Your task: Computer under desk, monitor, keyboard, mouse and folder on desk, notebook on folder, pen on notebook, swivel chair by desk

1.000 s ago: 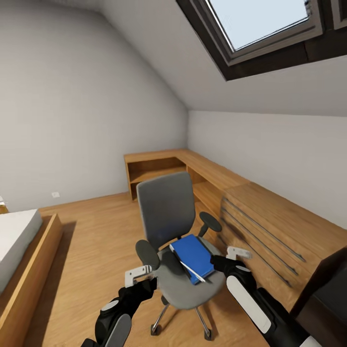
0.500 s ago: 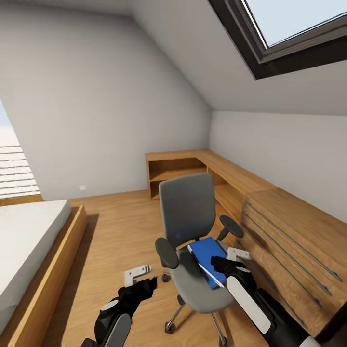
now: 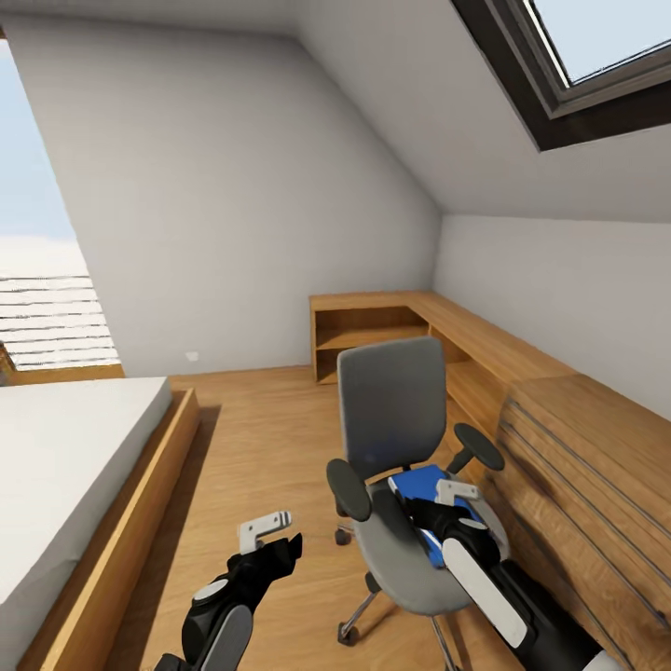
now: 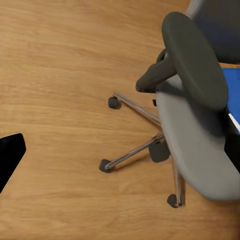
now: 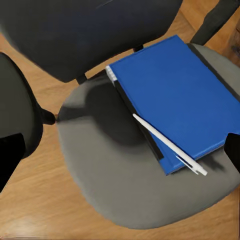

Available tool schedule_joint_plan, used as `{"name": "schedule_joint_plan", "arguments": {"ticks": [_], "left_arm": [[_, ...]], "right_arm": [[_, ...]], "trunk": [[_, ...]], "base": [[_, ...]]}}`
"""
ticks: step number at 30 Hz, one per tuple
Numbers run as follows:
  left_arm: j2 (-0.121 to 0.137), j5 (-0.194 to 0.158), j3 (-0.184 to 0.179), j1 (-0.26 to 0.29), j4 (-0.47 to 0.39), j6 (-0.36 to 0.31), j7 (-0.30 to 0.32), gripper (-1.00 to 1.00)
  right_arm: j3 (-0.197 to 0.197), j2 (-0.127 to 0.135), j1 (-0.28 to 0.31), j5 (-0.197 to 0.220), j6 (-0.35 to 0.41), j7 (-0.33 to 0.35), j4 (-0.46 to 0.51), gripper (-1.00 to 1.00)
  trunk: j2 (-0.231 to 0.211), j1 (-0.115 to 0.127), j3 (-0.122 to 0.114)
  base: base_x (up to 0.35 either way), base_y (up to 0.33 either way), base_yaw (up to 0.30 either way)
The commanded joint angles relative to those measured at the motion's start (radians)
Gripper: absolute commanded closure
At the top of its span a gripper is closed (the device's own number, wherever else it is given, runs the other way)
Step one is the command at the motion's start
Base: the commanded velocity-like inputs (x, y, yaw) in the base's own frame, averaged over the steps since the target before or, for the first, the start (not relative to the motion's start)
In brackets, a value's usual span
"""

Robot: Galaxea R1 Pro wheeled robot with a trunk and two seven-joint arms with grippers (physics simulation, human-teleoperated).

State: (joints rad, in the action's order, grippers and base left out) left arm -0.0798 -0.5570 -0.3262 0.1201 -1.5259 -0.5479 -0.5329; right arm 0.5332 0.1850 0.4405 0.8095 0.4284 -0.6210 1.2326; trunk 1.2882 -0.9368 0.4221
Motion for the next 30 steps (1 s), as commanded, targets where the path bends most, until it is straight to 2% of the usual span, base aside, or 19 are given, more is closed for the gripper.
{"name": "schedule_joint_plan", "arguments": {"ticks": [1, 5, 7, 8, 9, 18, 20, 22, 30], "left_arm": [[0.000, -0.011, 0.006, 0.001, -0.001, -0.001, -0.010, -1.00], [0.000, -0.010, 0.023, 0.000, -0.003, -0.001, -0.008, -1.00], [0.000, -0.010, 0.028, 0.000, -0.004, -0.001, -0.008, -1.00], [0.000, -0.010, 0.030, 0.001, -0.005, -0.001, -0.008, -1.00], [0.000, -0.009, 0.034, 0.001, -0.007, -0.001, -0.007, -1.00], [0.000, -0.009, 0.042, 0.001, -0.018, -0.001, -0.007, -1.00], [0.001, -0.010, 0.057, 0.001, -0.020, -0.001, -0.006, -1.00], [0.000, -0.010, 0.088, 0.001, -0.027, -0.002, -0.003, -1.00], [0.001, -0.009, 0.099, 0.001, -0.040, -0.002, -0.004, -1.00]], "right_arm": [[0.003, 0.009, 0.001, -0.008, 0.003, 0.023, -0.011, -1.00], [0.004, 0.025, 0.001, -0.060, 0.004, 0.127, -0.030, -1.00], [0.004, 0.029, 0.001, -0.105, 0.004, 0.179, -0.036, -1.00], [0.002, 0.030, 0.001, -0.135, 0.003, 0.202, -0.038, -1.00], [-0.002, 0.032, 0.001, -0.191, 0.003, 0.233, -0.042, -1.00], [-0.012, 0.033, 0.001, -0.209, 0.000, 0.243, -0.094, -1.00], [-0.013, 0.032, 0.001, -0.209, -0.001, 0.243, -0.098, -1.00], [-0.014, 0.030, 0.001, -0.206, -0.001, 0.243, -0.101, -1.00], [-0.013, 0.030, 0.001, -0.208, -0.002, 0.246, -0.105, -1.00]], "trunk": [[0.001, 0.000, 0.001], [0.001, 0.000, 0.001], [0.001, 0.000, 0.001], [0.001, 0.000, 0.001], [0.001, 0.000, 0.001], [0.001, 0.000, 0.001], [0.001, 0.000, 0.001], [0.001, 0.000, 0.001], [0.001, 0.000, 0.001]], "base": [[0.000, 0.000, 0.028], [0.000, 0.000, 0.015], [0.000, 0.000, 0.005], [0.000, 0.000, 0.003], [0.000, 0.000, 0.000], [0.000, 0.000, 0.000], [0.000, 0.000, 0.000], [0.000, 0.000, 0.000], [0.068, 0.008, 0.000]]}}
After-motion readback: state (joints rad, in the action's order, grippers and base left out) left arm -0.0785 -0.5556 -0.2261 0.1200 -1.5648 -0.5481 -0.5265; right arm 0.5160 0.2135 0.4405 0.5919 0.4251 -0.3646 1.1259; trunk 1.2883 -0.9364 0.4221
